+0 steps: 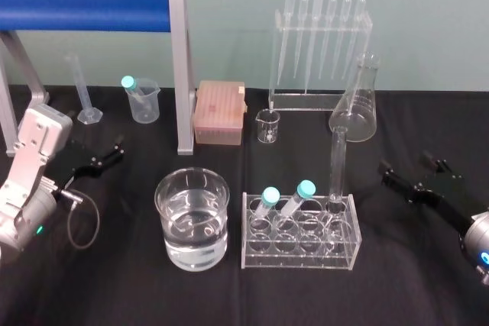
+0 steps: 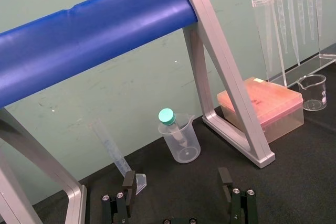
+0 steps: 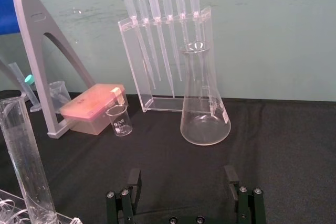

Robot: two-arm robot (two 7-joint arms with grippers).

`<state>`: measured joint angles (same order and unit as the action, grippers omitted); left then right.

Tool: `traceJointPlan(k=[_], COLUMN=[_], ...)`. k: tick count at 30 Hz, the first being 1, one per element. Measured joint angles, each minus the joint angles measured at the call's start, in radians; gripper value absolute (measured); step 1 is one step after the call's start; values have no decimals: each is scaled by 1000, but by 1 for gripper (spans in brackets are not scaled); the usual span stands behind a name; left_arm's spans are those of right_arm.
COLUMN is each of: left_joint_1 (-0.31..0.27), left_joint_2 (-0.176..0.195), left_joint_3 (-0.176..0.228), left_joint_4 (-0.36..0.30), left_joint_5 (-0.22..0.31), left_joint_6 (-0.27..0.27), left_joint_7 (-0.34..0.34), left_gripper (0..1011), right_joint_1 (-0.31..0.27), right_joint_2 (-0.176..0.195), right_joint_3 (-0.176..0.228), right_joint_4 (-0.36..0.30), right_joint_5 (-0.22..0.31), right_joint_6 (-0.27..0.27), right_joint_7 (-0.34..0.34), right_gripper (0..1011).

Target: Hold the test tube with one hand and immerse one end into the beaker, then return it to the test tube rack.

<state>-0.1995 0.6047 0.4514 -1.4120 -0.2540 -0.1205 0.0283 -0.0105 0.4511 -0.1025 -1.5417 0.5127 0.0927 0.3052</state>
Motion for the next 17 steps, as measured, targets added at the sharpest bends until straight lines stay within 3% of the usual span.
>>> traceJointPlan(k=[17], left_joint_1=[0], left_joint_2=[0], left_joint_3=[0], left_joint_4=[0], left_joint_5=[0], left_joint_6=[0], left_joint_7=[0], left_gripper=[1000], right_joint_1=[-8], right_joint_2=[0], right_joint_3=[5], right_joint_4=[-7], right_joint_5=[0], right_joint_6=[-1], right_joint_7=[-5], right_gripper=[1000])
